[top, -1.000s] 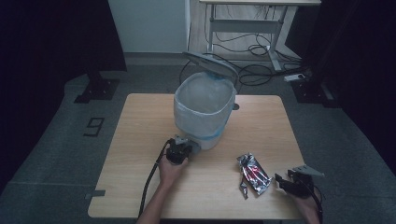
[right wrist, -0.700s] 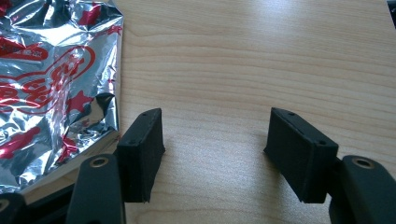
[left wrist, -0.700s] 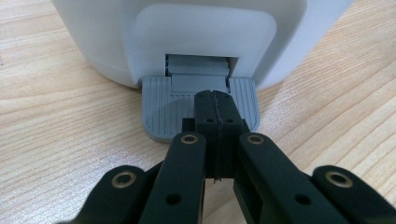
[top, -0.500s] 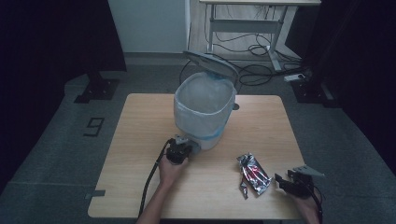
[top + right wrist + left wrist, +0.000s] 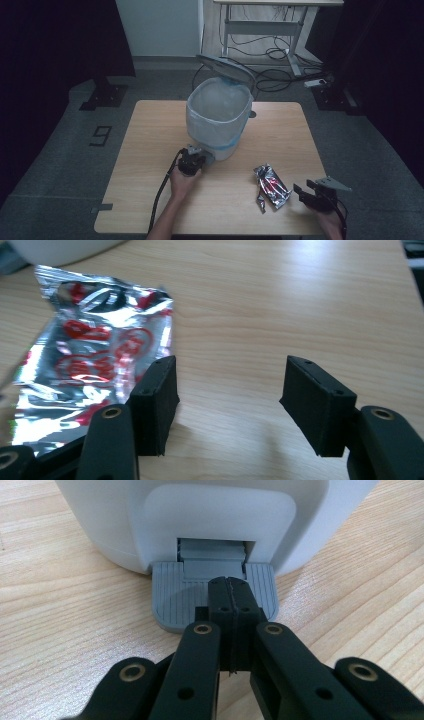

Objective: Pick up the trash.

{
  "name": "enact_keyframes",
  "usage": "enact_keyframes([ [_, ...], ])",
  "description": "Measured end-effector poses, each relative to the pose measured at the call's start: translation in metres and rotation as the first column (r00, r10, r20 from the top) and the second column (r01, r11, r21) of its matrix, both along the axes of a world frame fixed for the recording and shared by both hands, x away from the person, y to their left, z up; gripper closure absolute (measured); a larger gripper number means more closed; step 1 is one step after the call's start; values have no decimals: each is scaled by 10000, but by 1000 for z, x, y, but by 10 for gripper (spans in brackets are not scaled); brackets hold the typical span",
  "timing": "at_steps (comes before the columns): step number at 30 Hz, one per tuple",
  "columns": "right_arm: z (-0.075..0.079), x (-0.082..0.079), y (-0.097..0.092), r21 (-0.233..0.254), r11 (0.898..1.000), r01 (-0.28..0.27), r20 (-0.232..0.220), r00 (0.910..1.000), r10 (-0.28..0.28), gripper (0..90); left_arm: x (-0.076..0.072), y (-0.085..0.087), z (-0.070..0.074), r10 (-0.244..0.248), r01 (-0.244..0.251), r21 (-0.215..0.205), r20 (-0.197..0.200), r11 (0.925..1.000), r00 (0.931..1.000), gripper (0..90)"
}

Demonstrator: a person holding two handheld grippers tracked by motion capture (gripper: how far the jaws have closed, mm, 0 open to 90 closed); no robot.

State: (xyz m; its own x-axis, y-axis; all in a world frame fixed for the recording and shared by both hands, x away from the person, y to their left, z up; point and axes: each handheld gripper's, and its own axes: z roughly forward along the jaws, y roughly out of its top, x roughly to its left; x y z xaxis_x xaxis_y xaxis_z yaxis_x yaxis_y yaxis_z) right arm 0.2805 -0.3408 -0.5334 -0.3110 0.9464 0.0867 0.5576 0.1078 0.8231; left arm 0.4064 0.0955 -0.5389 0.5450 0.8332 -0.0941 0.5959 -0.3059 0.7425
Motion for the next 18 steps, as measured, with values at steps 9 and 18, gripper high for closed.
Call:
enact_keyframes([
  [9, -1, -1, 20, -215, 9970, -748, -127, 9971, 746, 398, 1, -1, 1, 32, -32, 30, -106, 10000, 9999, 900],
  [18, -7, 2, 33, -316, 9928, -1151, -492, 9923, 1135, 402, 1, -1, 1, 34, -34, 34, -105, 10000, 9999, 900],
])
